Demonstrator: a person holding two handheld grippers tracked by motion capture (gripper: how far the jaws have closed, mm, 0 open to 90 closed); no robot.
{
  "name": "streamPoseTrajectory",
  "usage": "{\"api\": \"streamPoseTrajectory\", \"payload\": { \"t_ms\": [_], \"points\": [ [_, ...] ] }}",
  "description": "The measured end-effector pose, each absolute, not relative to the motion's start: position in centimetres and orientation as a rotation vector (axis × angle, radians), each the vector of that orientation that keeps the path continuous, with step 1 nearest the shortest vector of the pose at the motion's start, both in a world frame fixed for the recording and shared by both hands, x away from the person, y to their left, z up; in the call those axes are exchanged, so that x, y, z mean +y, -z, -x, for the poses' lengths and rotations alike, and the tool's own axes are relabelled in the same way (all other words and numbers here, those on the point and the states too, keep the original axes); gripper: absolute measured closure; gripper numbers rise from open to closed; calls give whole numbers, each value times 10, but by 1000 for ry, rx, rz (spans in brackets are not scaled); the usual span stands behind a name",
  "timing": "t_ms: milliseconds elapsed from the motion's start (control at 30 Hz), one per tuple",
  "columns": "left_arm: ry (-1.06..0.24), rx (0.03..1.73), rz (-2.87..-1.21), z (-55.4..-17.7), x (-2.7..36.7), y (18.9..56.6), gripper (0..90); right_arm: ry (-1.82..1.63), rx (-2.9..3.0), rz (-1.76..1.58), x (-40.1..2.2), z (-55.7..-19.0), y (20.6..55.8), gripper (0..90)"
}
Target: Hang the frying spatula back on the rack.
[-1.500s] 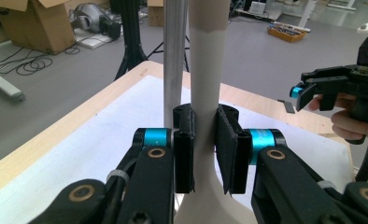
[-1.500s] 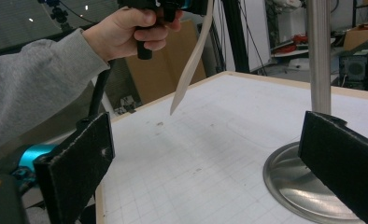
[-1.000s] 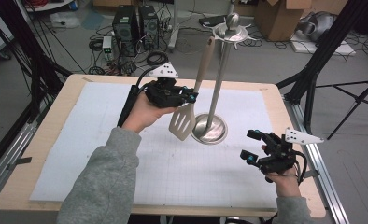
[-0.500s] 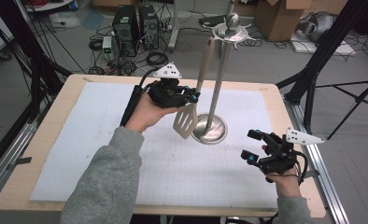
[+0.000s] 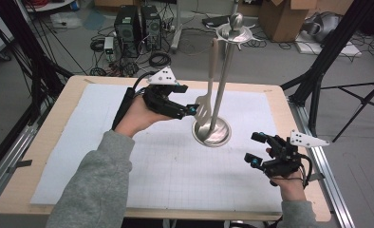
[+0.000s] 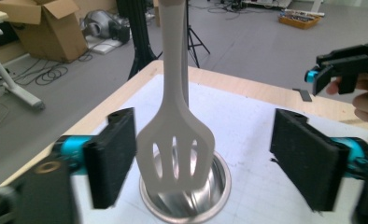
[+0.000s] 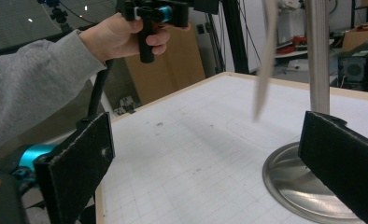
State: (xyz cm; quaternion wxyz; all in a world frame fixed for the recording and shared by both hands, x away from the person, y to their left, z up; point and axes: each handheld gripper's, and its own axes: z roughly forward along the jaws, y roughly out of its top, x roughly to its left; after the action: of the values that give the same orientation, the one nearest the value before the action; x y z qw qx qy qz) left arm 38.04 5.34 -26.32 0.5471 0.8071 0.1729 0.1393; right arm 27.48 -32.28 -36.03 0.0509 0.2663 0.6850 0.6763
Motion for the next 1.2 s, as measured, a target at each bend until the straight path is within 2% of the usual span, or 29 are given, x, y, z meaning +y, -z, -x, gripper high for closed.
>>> {"api": "streamPoseTrajectory", "payload": {
  "t_ms": [67, 200, 867, 1200],
  "points": [
    [-319, 404, -1914, -378, 60, 264, 165, -2056, 2089, -818, -322, -275, 360, 26],
    [-311, 400, -1891, -371, 74, 267, 140, -2050, 2097, -814, -321, -275, 361, 26],
    [-415, 485, -1789, -338, 156, 289, 141, -2020, 2091, -796, -317, -278, 361, 25],
    [-409, 540, -1691, -325, 196, 301, 141, -2012, 2084, -800, -317, -278, 361, 25]
  ]
}}
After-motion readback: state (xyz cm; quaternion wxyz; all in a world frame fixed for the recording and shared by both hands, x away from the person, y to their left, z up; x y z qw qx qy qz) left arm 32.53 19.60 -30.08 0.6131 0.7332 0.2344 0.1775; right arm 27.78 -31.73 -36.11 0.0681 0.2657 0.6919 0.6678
